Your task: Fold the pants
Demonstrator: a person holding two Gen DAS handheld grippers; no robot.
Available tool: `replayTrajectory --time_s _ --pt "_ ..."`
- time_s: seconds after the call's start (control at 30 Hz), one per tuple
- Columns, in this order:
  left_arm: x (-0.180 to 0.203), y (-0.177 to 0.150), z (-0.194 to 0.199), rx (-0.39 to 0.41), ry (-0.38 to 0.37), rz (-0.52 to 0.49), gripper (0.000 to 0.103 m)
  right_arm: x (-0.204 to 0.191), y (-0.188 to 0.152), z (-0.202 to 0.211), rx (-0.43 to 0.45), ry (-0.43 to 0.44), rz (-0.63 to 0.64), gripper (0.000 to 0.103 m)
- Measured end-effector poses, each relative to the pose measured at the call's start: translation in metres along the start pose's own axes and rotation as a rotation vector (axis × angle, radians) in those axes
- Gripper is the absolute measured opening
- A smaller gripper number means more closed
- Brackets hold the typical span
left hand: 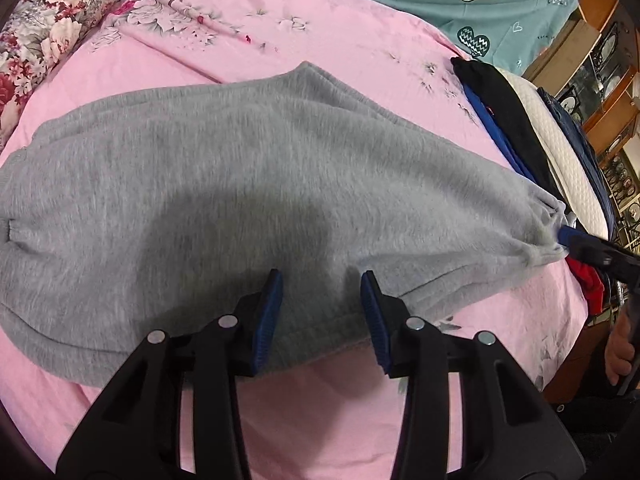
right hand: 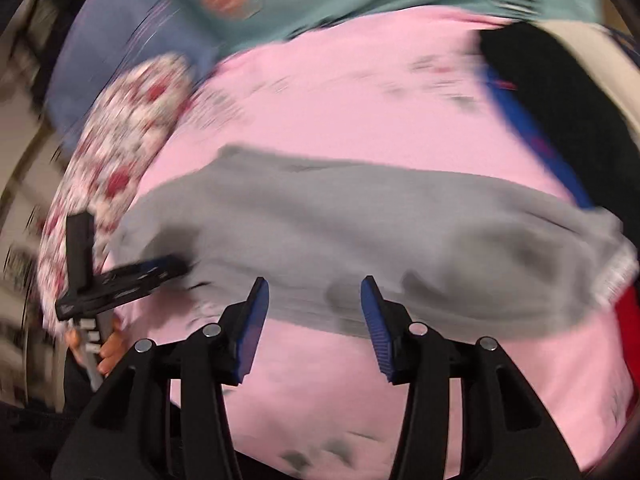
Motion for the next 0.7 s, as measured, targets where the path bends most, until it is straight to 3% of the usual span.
replayTrajectory --time_s 0.03,0.1,0.17,0.3,0.4,0.47,0.57,0.67,0.7 --pt "-0.001 -0.002 0.002 0.001 -0.006 0.006 0.042 -0.022 0.009 -0.017 -0.02 0.001 0.07 0.048" --pt "-0.004 -0.008 0.005 0.008 -0.021 0.02 0.042 -0.052 0.026 -0.046 -0.038 -0.025 0.179 0.026" --pt "-0.007 -0.013 0.009 0.014 -0.027 0.03 0.042 -0.064 0.039 -0.071 -0.069 -0.051 0.216 0.014" --pt "-0.01 -0.019 0.018 0.023 -0.021 0.041 0.042 -0.07 0.011 -0.112 -0.248 -0.036 0.231 0.013" --pt "0.003 -0.01 0.026 0.038 -0.059 0.022 0.044 -0.079 -0.005 -0.101 -0.192 -0.129 0.336 0.013" --pt "0.018 -0.001 0.03 0.053 -0.085 -0.007 0.047 -0.076 -0.003 -0.094 -0.222 -0.105 0.307 0.013" --pt "0.043 0.011 0.025 0.073 -0.13 -0.032 0.055 -0.073 0.028 -0.075 -0.226 -0.011 0.223 0.016" --pt "0.057 0.003 -0.007 -0.011 -0.193 -0.029 0.05 -0.081 0.083 -0.063 -0.12 -0.031 0.204 0.034" --pt "0.06 -0.002 -0.019 -0.022 -0.166 -0.039 0.05 -0.085 0.1 -0.063 -0.091 -0.034 0.207 0.036"
Point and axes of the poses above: each gripper's, at about its wrist camera, not at the fingertips, and z roughly against the way its jaws point, x to its right, y to its top, the point moved 10 cm from there along -z, roughly the way its jaws point, and after that the axes turned 11 degrees about -x, right-handed, at the moved point
